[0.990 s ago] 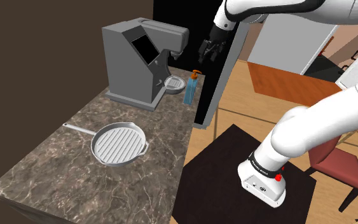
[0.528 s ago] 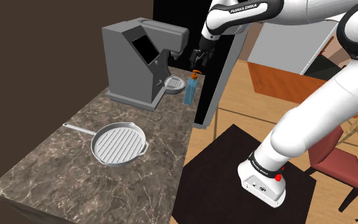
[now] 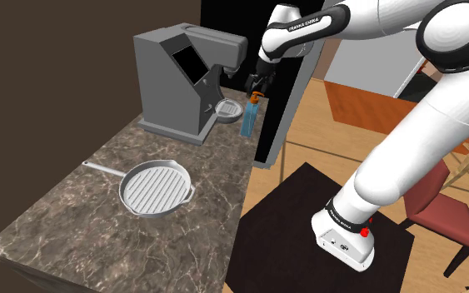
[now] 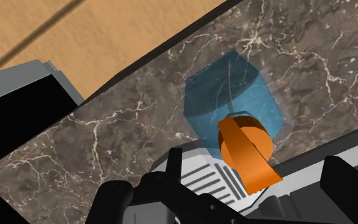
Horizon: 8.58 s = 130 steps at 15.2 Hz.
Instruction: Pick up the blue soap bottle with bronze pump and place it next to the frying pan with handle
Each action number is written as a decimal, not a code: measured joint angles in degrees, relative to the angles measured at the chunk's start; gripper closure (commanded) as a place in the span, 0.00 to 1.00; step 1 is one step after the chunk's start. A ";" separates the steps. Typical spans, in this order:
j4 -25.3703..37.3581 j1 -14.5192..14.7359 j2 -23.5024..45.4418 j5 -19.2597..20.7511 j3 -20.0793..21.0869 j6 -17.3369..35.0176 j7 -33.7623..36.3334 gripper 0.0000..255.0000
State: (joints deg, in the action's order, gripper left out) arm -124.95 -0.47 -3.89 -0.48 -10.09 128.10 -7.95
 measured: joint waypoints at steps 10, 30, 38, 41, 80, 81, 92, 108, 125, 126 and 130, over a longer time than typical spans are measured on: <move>-0.53 0.06 0.67 -0.15 0.04 1.22 -0.01 1.00; 4.50 0.06 -1.98 0.45 0.17 -6.42 0.50 1.00; 9.35 0.11 -3.13 0.68 0.31 -12.40 0.78 1.00; 11.30 0.09 -3.41 0.73 0.29 -14.63 0.75 1.00; 43.03 2.07 -0.57 0.54 2.38 -43.59 4.66 1.00; 41.51 2.67 -1.77 0.79 3.14 -43.22 5.97 1.00; 32.72 8.70 -9.64 1.42 12.67 -42.48 21.39 1.00; 36.11 16.81 -7.46 1.19 28.00 -44.37 44.74 1.00; 69.16 35.44 20.23 16.92 44.22 -55.38 73.00 1.00; 74.16 38.49 23.64 19.28 44.46 -57.52 74.38 1.00; 73.85 40.11 25.19 20.19 44.66 -56.20 76.27 1.00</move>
State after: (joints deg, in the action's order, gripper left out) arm -51.10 39.64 21.30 19.71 34.57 71.90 68.33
